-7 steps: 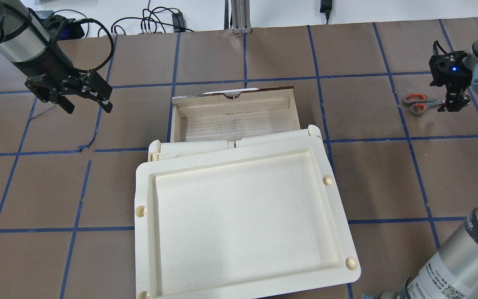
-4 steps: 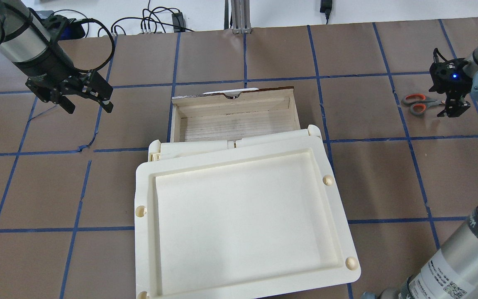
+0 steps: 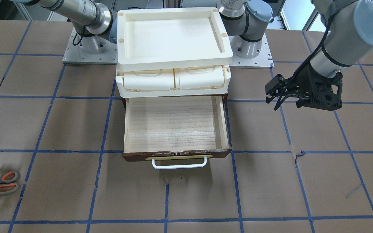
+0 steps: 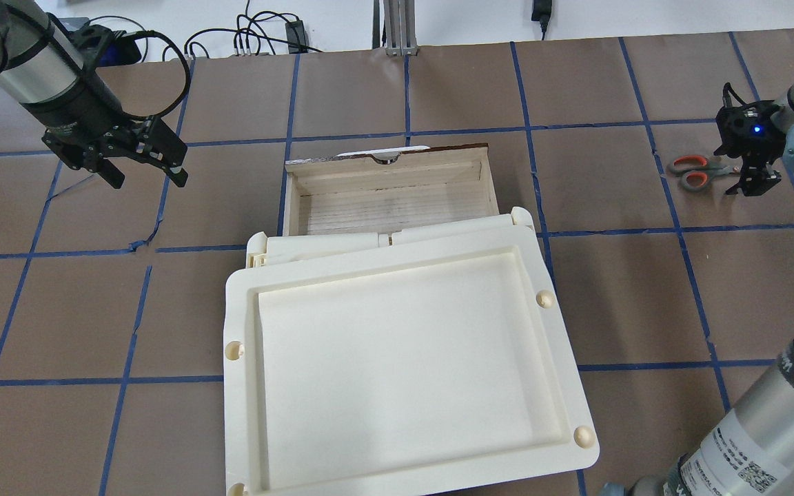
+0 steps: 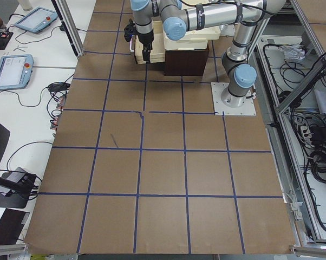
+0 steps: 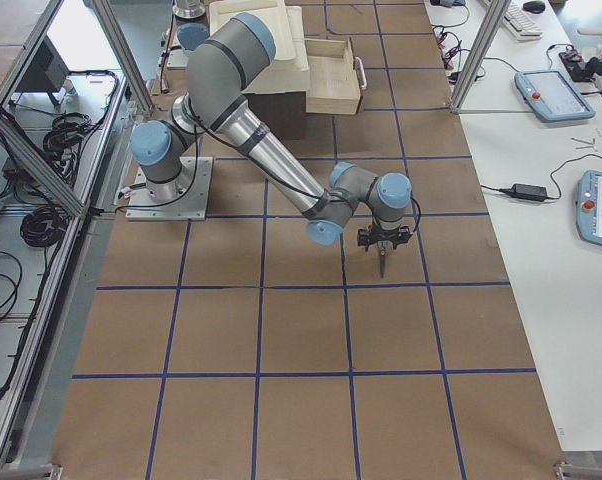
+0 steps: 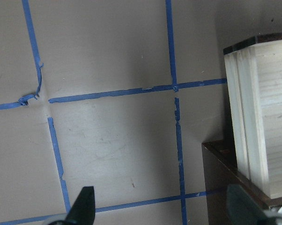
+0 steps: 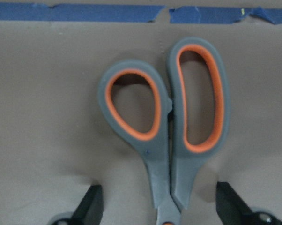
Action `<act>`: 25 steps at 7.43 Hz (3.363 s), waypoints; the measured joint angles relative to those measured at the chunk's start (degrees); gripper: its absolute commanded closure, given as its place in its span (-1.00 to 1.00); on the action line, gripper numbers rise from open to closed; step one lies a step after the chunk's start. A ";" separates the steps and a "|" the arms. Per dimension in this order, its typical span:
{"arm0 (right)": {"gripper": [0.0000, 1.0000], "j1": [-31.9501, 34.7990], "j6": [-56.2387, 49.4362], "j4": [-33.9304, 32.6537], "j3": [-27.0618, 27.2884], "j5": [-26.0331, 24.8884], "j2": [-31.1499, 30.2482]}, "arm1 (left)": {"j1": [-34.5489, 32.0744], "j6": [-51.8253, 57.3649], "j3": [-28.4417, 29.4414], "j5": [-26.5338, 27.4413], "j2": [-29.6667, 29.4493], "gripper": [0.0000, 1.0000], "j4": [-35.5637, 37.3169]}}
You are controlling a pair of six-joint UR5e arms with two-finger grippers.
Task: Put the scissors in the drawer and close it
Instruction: 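Close the right gripper on the scissors blades and lift them, then carry the scissors with the right gripper over the open drawer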
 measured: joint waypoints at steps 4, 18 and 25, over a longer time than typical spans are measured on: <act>0.70 -0.01 1.43 -0.08 -0.26 -0.13 -0.06 | -0.06 0.08 -0.05 -0.01 0.00 -1.00 -0.06; 1.00 38.87 51.62 12.52 -2.93 0.07 -22.09 | 0.16 2.45 0.00 -0.09 0.03 -1.00 0.18; 1.00 53.58 58.95 13.46 -1.15 -0.48 -18.38 | 0.76 -2.03 1.71 5.78 0.64 -1.00 -0.32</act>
